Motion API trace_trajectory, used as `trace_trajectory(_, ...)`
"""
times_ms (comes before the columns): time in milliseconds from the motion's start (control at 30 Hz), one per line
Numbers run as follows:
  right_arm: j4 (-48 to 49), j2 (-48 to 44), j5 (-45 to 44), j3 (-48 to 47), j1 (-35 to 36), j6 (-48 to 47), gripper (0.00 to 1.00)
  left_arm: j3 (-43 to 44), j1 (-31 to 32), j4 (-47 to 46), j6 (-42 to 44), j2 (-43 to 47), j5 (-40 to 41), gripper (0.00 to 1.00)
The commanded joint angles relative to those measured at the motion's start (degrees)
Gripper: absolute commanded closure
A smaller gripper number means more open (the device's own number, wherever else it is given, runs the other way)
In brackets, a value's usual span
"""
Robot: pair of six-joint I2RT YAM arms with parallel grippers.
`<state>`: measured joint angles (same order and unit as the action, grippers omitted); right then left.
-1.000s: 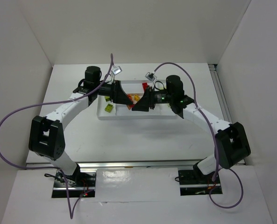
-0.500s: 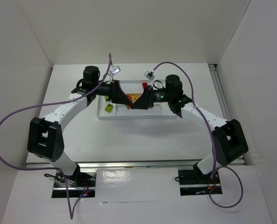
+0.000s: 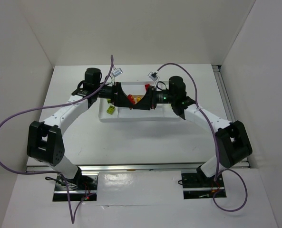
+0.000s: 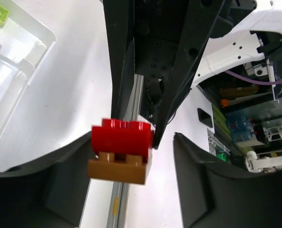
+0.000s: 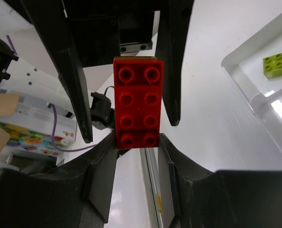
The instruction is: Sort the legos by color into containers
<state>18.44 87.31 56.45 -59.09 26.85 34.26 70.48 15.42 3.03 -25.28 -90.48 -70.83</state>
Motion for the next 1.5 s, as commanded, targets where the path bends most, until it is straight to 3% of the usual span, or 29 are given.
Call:
trace_trajectory(0, 2.1, -2.0, -2.3, -0.1, -1.4, 0.3, 0.90, 1.6, 0.0, 0.0, 2.3, 2.0, 0.5, 0.23)
trace_trajectory(167, 1.6, -3.0, -2.8, 0.6, -2.0, 0.3, 0.90, 1.6, 0.0, -0.7, 1.1, 2.0, 0.5, 0.19)
trace_trajectory(300, 1.4, -3.5, -2.8, 1.8, -3.1, 0.3, 0.90, 1.0, -1.2, -1.7, 0.5, 2.0, 0.3, 0.27)
trace_trajectory(433, 1.4, -3.5, -1.5, 1.8, -3.1, 0.3, 0.90, 0.4, -1.2, -3.0, -0.6, 2.0, -0.3, 0.29)
trace_trajectory(533, 1.4, -3.5, -1.5, 1.8, -3.1, 0.3, 0.90, -0.2, -1.7, -4.4, -1.2, 2.0, -0.8, 0.38)
trace_trajectory(733, 1.4, -3.5, -0.3, 1.8, -3.1, 0.3, 0.90, -0.2, -1.7, -5.6, -2.3, 1.4, -0.8, 0.40)
trace_trajectory(1300, 3.0, -3.0, 2.2, 1.3, -3.1, 0.8, 0.90, -0.7, -1.7, -8.7, -3.8, -1.0, -1.9, 0.32)
trace_trajectory(1467, 3.0, -3.0, 2.2, 1.3, -3.1, 1.3, 0.90, -0.7, -1.7, -9.3, -4.4, -1.0, -1.9, 0.45)
